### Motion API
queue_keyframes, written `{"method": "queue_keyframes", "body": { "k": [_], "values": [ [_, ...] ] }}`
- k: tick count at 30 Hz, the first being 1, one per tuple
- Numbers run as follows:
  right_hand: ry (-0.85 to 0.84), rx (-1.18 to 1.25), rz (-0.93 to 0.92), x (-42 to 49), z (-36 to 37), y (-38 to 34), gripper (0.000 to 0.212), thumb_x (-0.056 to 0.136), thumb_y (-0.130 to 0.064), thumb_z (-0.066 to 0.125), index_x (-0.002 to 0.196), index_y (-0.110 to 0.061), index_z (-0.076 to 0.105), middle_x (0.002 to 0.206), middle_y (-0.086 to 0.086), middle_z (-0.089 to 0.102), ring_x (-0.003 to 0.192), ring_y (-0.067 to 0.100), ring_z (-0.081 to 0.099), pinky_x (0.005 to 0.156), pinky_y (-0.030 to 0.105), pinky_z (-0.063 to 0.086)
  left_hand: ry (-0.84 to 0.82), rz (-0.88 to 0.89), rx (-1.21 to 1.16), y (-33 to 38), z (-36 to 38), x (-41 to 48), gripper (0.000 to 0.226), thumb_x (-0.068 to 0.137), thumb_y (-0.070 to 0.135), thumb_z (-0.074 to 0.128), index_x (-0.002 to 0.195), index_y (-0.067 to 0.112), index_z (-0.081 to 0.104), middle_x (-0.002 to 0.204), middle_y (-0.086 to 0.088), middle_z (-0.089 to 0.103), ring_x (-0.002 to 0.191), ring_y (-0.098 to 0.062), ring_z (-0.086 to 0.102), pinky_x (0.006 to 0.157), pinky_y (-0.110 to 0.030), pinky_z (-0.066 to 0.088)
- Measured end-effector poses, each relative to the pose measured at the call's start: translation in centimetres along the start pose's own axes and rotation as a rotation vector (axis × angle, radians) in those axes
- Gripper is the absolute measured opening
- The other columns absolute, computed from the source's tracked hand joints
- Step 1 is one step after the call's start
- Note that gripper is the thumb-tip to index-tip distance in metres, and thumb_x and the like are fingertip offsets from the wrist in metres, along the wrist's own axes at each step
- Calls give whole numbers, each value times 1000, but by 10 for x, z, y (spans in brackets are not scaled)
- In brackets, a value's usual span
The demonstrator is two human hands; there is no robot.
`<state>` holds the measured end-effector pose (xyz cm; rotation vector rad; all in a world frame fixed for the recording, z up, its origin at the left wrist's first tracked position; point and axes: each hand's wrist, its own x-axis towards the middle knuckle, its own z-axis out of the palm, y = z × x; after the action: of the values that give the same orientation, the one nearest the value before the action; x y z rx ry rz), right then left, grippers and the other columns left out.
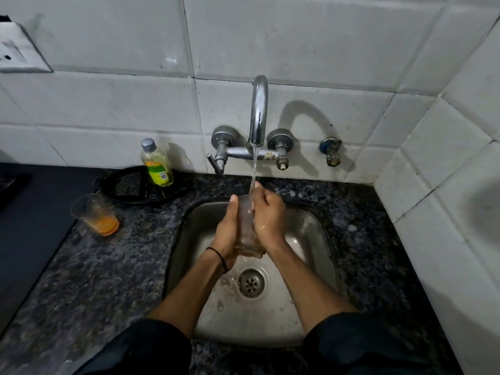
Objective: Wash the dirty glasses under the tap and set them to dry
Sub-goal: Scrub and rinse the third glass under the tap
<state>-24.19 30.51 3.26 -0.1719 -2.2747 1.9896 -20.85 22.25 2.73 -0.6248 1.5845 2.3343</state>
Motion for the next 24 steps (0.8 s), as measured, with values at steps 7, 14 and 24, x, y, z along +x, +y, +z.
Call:
{"method": "queue_keyframes", "body": {
  "k": [7, 14, 24],
  "values": [
    [-46, -314, -194, -6, 2, 2, 44, 100, -28, 58, 58, -21, 49, 55, -7, 47, 51, 3, 42, 51, 18, 32, 173, 237, 193, -23, 8, 1, 62, 99, 63, 24, 98, 25, 74, 98, -6, 76, 93, -17, 72, 88, -42, 57],
    [-81, 120, 132, -6, -6, 2, 48, 102, -25, 56, 54, -21, 51, 41, -11, 45, 37, 0, 40, 43, 19, 35, -121, -165, -154, -15, -6, -4, 68, 99, 65, 26, 108, 14, 69, 91, -14, 76, 75, -25, 74, 62, -38, 59],
    [-97, -530, -204, -8, -3, -4, 47, 96, -34, 57, 55, -11, 62, 46, -3, 50, 43, 13, 48, 48, 27, 36, 187, 243, 203, -26, 7, -7, 66, 101, 62, 25, 86, 21, 75, 82, -4, 77, 86, -21, 72, 79, -41, 57]
  ]
}}
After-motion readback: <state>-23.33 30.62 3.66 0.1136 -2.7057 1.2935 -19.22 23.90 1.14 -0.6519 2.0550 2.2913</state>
